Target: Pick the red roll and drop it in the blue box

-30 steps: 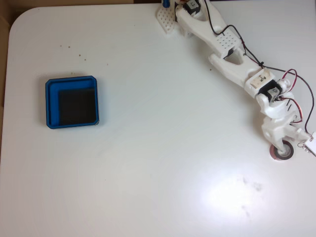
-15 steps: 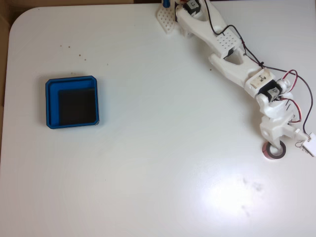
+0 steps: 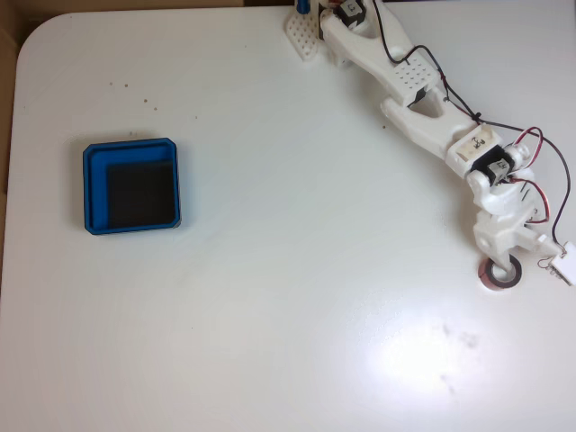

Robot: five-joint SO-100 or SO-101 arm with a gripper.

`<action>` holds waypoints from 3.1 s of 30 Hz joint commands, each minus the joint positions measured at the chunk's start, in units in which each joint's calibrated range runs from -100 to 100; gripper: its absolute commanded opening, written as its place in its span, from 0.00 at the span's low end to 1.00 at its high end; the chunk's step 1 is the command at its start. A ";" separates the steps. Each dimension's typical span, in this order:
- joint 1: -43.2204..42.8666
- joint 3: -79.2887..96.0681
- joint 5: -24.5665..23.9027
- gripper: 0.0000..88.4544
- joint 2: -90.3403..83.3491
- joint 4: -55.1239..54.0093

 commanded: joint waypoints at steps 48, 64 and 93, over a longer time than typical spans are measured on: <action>0.37 -0.89 -0.02 0.01 -14.44 0.82; 1.64 41.88 0.24 0.01 -47.21 0.73; 47.66 80.15 0.24 0.01 -88.43 0.73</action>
